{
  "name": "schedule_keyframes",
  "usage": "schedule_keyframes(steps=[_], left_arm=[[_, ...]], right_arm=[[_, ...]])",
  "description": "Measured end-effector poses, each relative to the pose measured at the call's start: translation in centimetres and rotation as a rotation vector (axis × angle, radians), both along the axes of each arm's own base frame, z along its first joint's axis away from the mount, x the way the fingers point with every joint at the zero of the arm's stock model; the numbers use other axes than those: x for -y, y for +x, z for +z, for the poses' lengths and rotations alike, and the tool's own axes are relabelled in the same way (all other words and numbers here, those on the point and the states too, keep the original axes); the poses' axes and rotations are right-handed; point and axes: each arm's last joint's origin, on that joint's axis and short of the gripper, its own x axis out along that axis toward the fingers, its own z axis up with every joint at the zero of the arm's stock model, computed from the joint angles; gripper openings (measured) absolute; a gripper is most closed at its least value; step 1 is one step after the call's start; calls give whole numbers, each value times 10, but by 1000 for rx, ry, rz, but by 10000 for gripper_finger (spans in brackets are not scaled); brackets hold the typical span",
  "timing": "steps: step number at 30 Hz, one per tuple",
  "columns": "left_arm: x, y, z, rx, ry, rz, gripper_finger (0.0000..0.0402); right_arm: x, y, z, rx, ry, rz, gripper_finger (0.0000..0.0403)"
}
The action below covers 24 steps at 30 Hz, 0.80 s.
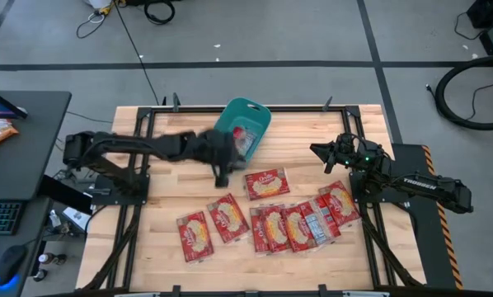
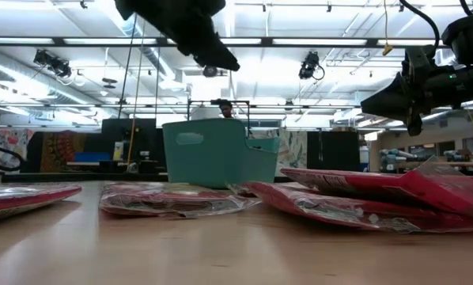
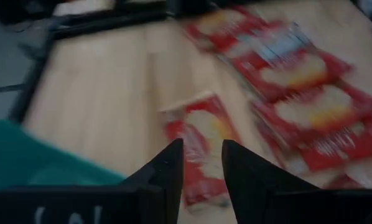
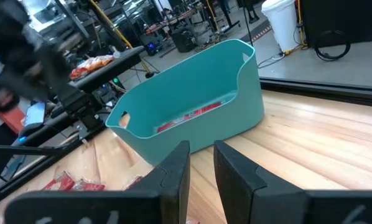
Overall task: Sort popcorn bags into baskets
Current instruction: Put the popcorn bag into the green bin
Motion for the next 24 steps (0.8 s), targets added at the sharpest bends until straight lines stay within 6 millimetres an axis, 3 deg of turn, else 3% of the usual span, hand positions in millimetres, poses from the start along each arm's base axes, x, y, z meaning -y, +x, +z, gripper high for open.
schedule_keyframes(steps=[7,13,18,24], left_arm=[[60,6,-32,-172,134,-69,120],[106,3,-59,-278,241,-143,166],[133,-4,-76,-350,310,-261,199],[151,-14,-98,-487,364,-343,203]], right_arm=[[0,0,0,0,0,0,77],[0,0,0,0,0,0,77],[0,0,0,0,0,0,77],[0,0,0,0,0,0,77]])
